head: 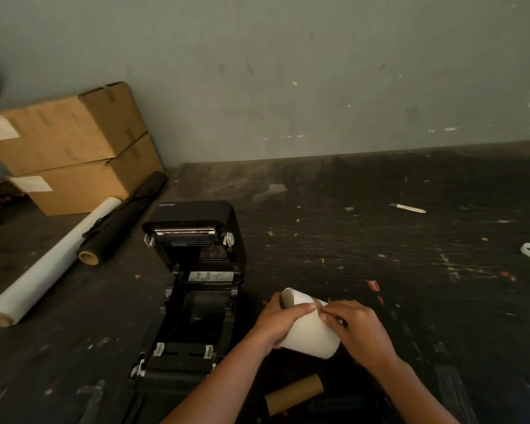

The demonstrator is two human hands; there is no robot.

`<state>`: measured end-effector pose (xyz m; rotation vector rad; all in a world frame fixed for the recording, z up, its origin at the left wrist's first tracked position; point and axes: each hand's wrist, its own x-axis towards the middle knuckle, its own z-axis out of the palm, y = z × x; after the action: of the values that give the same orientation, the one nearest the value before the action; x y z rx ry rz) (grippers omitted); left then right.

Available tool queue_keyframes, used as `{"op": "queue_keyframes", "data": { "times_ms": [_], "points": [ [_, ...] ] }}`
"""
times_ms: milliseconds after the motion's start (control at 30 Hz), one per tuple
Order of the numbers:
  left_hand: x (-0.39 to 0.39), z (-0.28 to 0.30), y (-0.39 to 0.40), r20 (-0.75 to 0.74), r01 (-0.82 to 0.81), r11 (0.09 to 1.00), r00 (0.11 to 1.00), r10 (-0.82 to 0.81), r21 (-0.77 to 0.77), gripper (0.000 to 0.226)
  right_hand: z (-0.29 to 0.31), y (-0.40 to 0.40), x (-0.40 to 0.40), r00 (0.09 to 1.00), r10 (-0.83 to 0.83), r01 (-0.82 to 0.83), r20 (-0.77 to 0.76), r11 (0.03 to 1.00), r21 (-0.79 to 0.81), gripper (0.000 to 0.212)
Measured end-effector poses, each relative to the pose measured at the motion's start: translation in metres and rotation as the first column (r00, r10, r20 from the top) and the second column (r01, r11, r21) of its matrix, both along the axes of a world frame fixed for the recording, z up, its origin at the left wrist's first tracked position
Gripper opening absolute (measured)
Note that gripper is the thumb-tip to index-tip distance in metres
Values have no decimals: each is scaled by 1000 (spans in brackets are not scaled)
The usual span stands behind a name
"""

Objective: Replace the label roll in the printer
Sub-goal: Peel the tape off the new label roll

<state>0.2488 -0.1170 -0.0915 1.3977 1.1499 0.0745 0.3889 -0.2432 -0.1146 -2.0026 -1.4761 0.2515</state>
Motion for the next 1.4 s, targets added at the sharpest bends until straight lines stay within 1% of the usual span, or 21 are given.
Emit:
{"op": "queue_keyframes", "data": {
  "times_ms": [100,200,300,400,600,800,1133,1267,1400],
  "points": [
    [0,1,0,-2,7,1000,1000,-7,-2,77,-2,1,-3,999,-32,32,32,999,3,25],
    [1,0,0,-9,11,1000,1000,-11,10,78,-1,0,-4,998,-58,58,-10,998,7,25],
    [0,-1,1,-17,19,1000,1000,-19,16,81,2,-3,-4,999,-32,32,-33,999,-8,27],
    [2,0,2,-18,16,1000,1000,-16,19,79,3,-3,-2,1000,-16,16,-18,1000,-4,25],
    [4,1,2,-42,27,999,999,-26,22,83,2,0,-1,999,-33,34,27,999,-19,23],
    [1,0,4,-44,43,999,998,-42,16,86,3,-2,-1,998,-39,39,-40,999,-10,26],
    [2,-1,5,-71,51,998,996,-48,32,90,2,2,-3,997,-79,79,9,997,0,21],
    [0,-2,7,-80,57,998,995,-55,20,99,2,-1,-2,999,-38,38,-35,999,9,24],
    [0,-2,5,-79,53,998,996,-51,28,98,4,0,1,1000,-17,17,4,1000,0,22]
  ]
}}
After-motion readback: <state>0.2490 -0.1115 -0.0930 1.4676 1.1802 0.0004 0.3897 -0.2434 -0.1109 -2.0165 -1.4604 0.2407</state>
